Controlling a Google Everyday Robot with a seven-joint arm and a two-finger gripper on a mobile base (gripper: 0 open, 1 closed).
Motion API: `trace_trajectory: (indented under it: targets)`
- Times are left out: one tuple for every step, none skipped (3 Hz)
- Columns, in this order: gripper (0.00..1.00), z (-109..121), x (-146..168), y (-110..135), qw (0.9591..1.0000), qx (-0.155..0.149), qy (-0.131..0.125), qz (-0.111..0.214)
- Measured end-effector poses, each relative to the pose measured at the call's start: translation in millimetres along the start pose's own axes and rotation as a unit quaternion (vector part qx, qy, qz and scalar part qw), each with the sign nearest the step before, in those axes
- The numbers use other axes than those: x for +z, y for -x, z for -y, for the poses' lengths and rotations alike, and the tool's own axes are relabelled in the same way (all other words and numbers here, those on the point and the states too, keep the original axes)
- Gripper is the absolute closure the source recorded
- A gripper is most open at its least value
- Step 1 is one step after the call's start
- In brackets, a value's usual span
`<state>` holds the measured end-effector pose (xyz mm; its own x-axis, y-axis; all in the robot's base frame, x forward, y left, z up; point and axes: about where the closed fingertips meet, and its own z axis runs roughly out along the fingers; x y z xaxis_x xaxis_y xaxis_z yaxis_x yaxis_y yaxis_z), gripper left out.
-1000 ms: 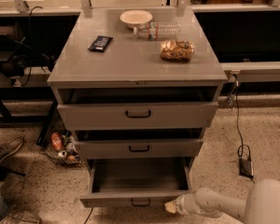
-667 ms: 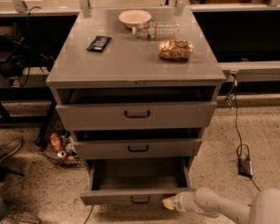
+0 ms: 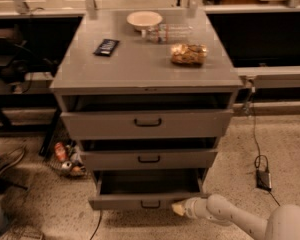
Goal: Close bottom drawer
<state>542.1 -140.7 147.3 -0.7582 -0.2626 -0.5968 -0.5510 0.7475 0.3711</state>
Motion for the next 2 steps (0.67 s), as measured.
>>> trace_trajectory:
  targets:
    - [1.00, -1, -1, -2, 1.0000, 0.000, 0.000, 0.000]
    - [1.00, 3, 8, 18, 0.9997, -0.014, 0.006, 0.016]
